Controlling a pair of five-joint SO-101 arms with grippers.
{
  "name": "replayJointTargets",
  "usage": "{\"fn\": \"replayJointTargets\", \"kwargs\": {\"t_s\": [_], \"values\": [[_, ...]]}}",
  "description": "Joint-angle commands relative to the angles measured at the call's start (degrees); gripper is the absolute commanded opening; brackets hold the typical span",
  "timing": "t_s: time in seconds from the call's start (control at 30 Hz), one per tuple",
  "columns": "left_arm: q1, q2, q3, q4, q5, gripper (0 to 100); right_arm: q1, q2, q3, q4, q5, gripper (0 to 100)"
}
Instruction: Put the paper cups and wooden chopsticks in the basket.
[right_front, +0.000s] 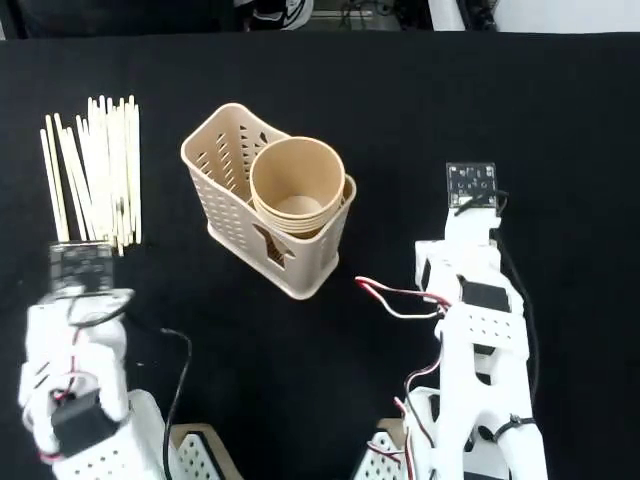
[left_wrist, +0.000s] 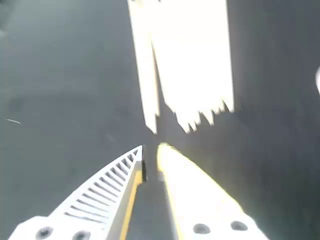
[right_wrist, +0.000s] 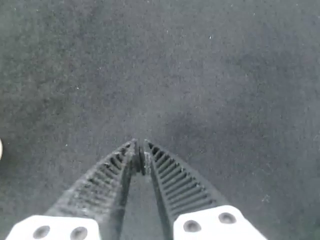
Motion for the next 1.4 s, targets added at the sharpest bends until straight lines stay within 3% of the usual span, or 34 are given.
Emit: {"fn": "replayJointTargets", "kwargs": {"t_s": [0.0,0.5,0.93,1.37], "values": [[-1.98,9.67,-10.15,-2.55,4.31,17,-1.14,-1.01,-0.04,-0.97,-0.09,1.5],[-5.85,73.93,-53.49,-2.55,7.65,18,-1.14,-1.01,1.63,-2.99,0.00,1.5],[-3.74,125.36,-103.43,-2.55,11.25,18,-4.40,-1.01,1.71,-2.99,0.09,1.4],[0.13,162.90,-146.51,-2.55,15.21,18,-4.48,-1.01,1.71,-2.99,0.09,1.4]]}}
